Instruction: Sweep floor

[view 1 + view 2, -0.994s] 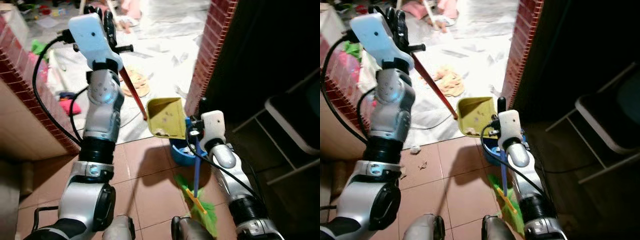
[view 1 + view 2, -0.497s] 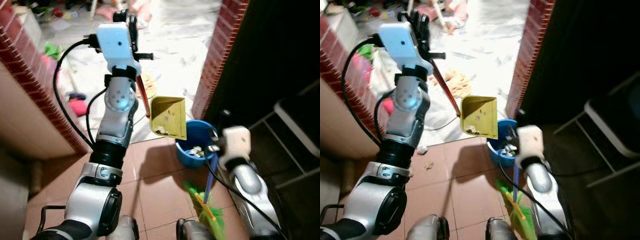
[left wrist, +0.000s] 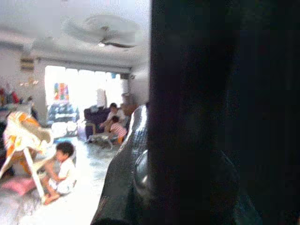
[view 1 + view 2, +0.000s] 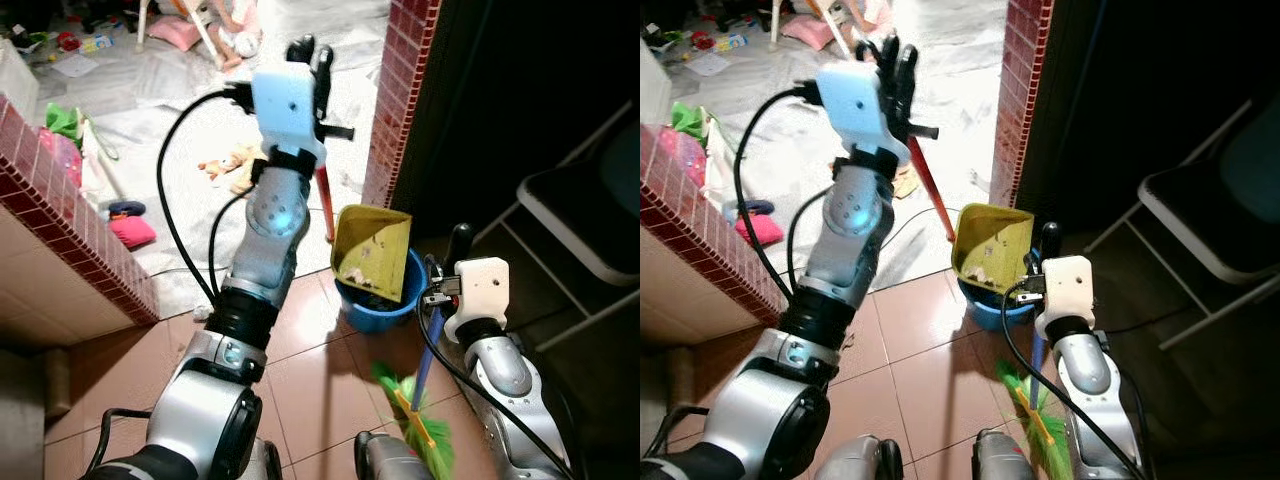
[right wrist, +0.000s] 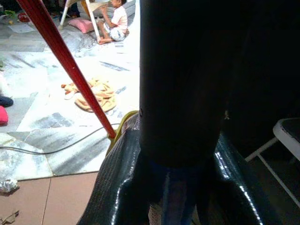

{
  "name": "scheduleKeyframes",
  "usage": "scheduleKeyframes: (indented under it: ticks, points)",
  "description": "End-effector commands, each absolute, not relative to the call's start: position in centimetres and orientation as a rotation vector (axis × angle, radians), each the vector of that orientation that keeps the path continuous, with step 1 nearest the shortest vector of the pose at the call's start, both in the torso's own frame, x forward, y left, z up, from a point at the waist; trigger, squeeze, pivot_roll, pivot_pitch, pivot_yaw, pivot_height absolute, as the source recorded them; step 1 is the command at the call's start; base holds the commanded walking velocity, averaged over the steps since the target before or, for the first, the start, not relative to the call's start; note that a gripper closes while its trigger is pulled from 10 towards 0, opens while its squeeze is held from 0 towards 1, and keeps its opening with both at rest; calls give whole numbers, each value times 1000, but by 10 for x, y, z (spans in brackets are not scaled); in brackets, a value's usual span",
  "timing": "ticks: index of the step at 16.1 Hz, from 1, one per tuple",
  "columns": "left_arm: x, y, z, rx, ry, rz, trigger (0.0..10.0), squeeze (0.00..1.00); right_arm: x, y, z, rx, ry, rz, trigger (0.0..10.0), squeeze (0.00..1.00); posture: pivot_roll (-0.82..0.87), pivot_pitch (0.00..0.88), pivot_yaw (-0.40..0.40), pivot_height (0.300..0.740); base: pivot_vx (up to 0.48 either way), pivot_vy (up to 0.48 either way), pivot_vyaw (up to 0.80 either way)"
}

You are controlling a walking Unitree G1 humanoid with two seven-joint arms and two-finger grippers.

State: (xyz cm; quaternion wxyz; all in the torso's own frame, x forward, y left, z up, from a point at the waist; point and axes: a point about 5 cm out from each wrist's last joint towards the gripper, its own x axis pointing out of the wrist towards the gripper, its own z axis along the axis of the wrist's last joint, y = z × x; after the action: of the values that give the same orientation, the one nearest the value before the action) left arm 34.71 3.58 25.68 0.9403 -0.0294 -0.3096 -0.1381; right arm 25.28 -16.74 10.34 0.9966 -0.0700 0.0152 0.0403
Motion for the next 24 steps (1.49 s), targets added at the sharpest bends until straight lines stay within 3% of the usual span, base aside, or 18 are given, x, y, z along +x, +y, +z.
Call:
scheduleKeyframes:
  ticks: [1, 4, 7, 10, 14, 16, 17, 21, 24]
  points:
    - [338, 31, 267, 6, -738, -333, 10000, 0, 251, -168, 104, -141, 38, 75, 10000, 0, -166, 120, 98, 740, 0, 0, 0]
    - [327, 13, 260, 105, -788, -523, 10000, 0, 251, -169, 108, -149, 25, 61, 10000, 0, -167, 122, 104, 740, 0, 0, 0]
    - [312, -7, 242, 308, -818, -787, 10000, 0, 255, -166, 111, -158, 4, 65, 10000, 0, -159, 116, 100, 740, 0, 0, 0]
    - [312, -4, 238, 338, -817, -800, 10000, 0, 260, -164, 111, -168, -6, 76, 10000, 0, -154, 110, 93, 740, 0, 0, 0]
    - [301, -6, 253, 460, -978, -872, 10000, 0, 269, -161, 115, -181, -30, 87, 10000, 0, -144, 102, 83, 740, 0, 0, 0]
    - [289, -24, 230, 519, -834, -1138, 10000, 0, 273, -163, 115, -183, -31, 86, 10000, 0, -139, 101, 79, 740, 0, 0, 0]
    - [285, -26, 223, 576, -825, -1186, 10000, 0, 274, -163, 115, -183, -33, 88, 10000, 0, -138, 101, 77, 740, 0, 0, 0]
    - [287, -23, 209, 587, -762, -1190, 10000, 0, 275, -164, 114, -187, -37, 93, 10000, 0, -147, 99, 65, 740, 0, 0, 0]
    - [298, -13, 235, 623, -873, -1056, 10000, 0, 277, -166, 115, -199, -44, 94, 10000, 0, -147, 97, 59, 740, 0, 0, 0]
